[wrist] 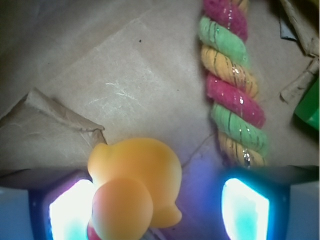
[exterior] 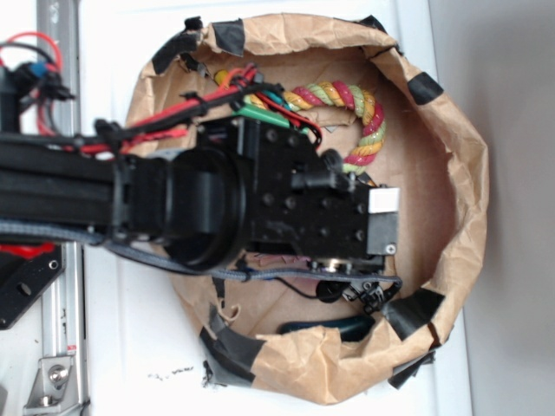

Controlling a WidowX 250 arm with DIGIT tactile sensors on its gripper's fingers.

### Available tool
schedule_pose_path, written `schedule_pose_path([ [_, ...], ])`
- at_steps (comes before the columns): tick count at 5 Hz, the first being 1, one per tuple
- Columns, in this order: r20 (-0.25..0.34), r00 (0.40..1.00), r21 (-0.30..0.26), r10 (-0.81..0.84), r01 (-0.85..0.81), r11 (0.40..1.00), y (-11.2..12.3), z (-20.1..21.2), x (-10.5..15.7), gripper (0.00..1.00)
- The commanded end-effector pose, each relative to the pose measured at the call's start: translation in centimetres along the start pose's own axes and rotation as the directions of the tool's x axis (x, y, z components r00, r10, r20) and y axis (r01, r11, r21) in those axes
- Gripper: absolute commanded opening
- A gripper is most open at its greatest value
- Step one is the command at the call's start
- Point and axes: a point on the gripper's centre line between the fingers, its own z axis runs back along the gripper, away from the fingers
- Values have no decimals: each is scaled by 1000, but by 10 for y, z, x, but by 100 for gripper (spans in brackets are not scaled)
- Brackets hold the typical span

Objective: Grab the yellow duck.

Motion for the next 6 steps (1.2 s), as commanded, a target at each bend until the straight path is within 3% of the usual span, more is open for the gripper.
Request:
schedule_pose_path([
  [1, 13, 1000, -15, -1, 1, 1000, 10, -5, 17, 0],
  [3, 74, 997, -71, -10, 15, 997, 19, 31, 24, 0],
  [4, 128, 984, -168, -124, 145, 975, 26, 81, 34, 0],
  [5, 145, 939, -118, -312, 330, 937, 21, 131, 36, 0],
  [6, 79, 932, -66, -354, 360, 931, 14, 151, 26, 0],
])
